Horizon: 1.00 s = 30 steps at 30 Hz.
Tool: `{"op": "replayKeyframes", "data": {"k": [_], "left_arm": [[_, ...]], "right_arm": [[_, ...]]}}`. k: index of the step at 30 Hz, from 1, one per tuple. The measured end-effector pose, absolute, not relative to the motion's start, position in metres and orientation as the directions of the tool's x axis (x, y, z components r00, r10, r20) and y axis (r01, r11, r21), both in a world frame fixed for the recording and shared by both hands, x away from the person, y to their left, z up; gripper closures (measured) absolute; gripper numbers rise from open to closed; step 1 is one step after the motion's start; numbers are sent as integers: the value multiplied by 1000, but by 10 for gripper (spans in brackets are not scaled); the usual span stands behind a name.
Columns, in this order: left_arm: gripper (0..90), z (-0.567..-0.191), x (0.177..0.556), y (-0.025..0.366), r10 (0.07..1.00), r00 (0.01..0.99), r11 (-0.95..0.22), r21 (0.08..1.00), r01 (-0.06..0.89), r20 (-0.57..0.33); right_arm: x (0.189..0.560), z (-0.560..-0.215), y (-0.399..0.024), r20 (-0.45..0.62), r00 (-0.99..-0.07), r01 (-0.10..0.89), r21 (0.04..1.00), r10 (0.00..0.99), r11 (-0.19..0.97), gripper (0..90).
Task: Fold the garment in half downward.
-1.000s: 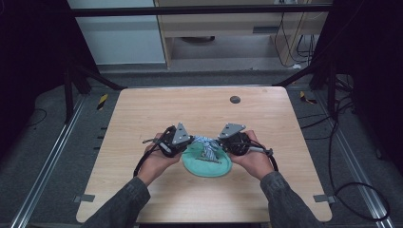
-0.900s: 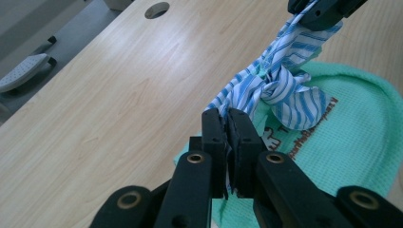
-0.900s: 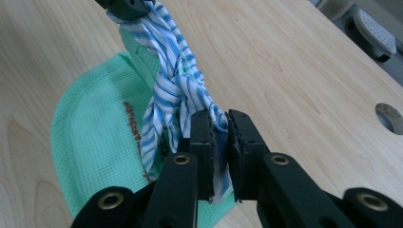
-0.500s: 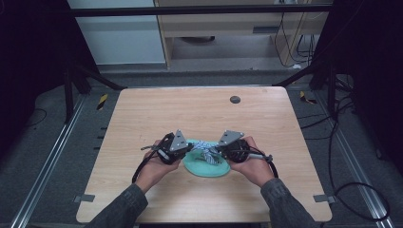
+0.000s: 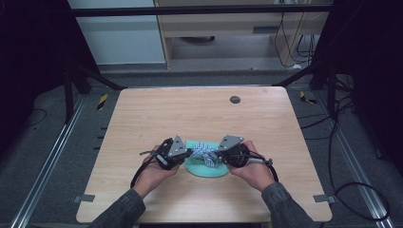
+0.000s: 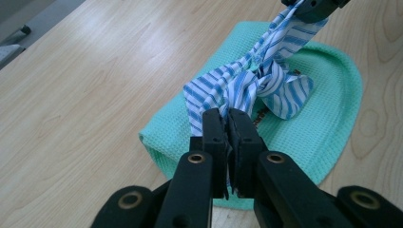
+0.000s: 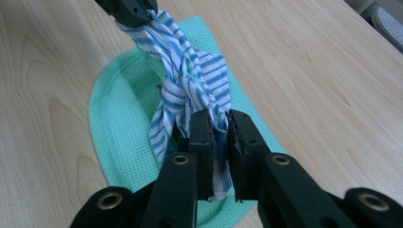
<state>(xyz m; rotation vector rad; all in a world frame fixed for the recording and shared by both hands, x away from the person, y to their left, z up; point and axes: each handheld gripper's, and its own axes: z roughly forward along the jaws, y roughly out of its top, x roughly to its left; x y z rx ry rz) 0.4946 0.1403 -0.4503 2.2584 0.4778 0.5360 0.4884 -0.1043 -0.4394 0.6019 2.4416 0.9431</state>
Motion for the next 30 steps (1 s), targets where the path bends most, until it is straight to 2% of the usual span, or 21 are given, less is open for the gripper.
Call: {"op": "replayKeyframes", "data": {"k": [30], "left_arm": [[868, -463, 480, 142, 471, 858, -647, 741, 178, 205]], "right_arm": [[473, -451, -107, -226, -817, 239, 704, 531, 669, 805]]}}
